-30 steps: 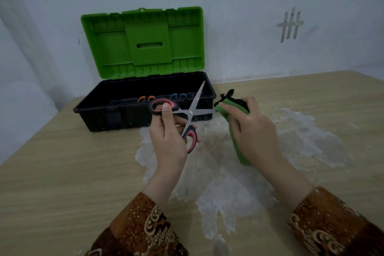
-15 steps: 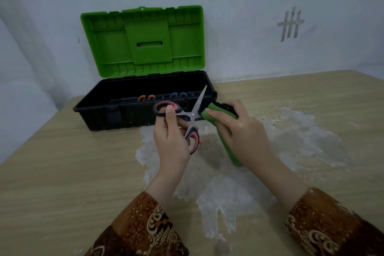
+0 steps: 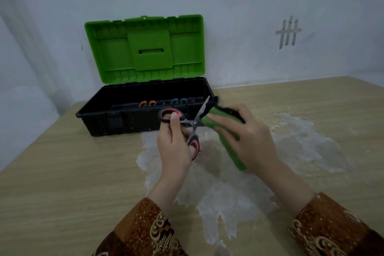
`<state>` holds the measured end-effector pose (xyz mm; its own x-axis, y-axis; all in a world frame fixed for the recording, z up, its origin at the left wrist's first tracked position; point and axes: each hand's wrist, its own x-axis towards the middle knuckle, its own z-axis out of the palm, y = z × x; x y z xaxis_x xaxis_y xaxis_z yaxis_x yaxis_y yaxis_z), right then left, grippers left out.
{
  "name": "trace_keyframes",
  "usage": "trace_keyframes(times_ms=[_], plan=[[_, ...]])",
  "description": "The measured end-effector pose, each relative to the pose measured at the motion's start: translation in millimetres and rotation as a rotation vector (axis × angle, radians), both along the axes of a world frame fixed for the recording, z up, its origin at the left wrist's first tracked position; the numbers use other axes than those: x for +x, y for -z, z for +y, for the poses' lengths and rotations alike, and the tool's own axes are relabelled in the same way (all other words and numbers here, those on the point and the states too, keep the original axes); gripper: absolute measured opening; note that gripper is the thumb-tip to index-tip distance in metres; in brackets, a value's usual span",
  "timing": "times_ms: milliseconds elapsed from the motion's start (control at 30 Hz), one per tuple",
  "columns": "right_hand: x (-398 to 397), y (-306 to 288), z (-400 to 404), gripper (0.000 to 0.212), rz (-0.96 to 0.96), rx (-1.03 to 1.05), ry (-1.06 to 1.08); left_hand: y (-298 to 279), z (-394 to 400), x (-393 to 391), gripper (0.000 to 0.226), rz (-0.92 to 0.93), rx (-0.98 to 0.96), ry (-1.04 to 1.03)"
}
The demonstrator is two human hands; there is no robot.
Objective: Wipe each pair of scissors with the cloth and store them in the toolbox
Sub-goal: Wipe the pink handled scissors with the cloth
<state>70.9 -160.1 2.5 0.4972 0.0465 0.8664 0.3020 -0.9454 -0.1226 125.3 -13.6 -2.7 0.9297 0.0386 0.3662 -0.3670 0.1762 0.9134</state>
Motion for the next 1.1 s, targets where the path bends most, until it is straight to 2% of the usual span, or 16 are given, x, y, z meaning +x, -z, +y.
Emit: trace_keyframes(times_ms=[100, 233, 533, 800, 967, 1033, 1100], plan=[[2.1, 5.9, 20.5, 0.024, 0.066, -0.123, -0.051, -1.3, -1.5, -3.7, 0.028, -0.045, 0.048, 0.032], [6.1, 7.7, 15.0, 0.027, 0.164, -0.038, 0.009, -1.5, -2.5, -6.7, 0.027, -0.069, 0.108, 0.086], [5.2, 5.3, 9.0, 0.03, 0.126, 0.016, 0.095, -6.5, -3.3, -12.8, 0.03, -0.066, 0.168, 0.087], [8.3, 1.1, -23.2, 0.025, 0.169, 0.12, 0.298, -9.4, -7.3, -22.4, 0.028, -0.018, 0.124, 0.23], [1.7, -6.6, -47.4, 0.023, 0.155, 0.186, 0.446, -9.3, -5.2, -16.3, 0.031, -0.062, 0.169, 0.225], [-1.7, -11.4, -47.9, 0.024, 0.095, 0.204, 0.371, -8.6, -3.2, -13.9, 0.031, -0.063, 0.169, 0.205], [-4.4, -14.3, -34.6, 0.027, 0.031, 0.149, 0.191, -10.3, -2.6, -14.9, 0.031, -0.043, 0.154, 0.21]])
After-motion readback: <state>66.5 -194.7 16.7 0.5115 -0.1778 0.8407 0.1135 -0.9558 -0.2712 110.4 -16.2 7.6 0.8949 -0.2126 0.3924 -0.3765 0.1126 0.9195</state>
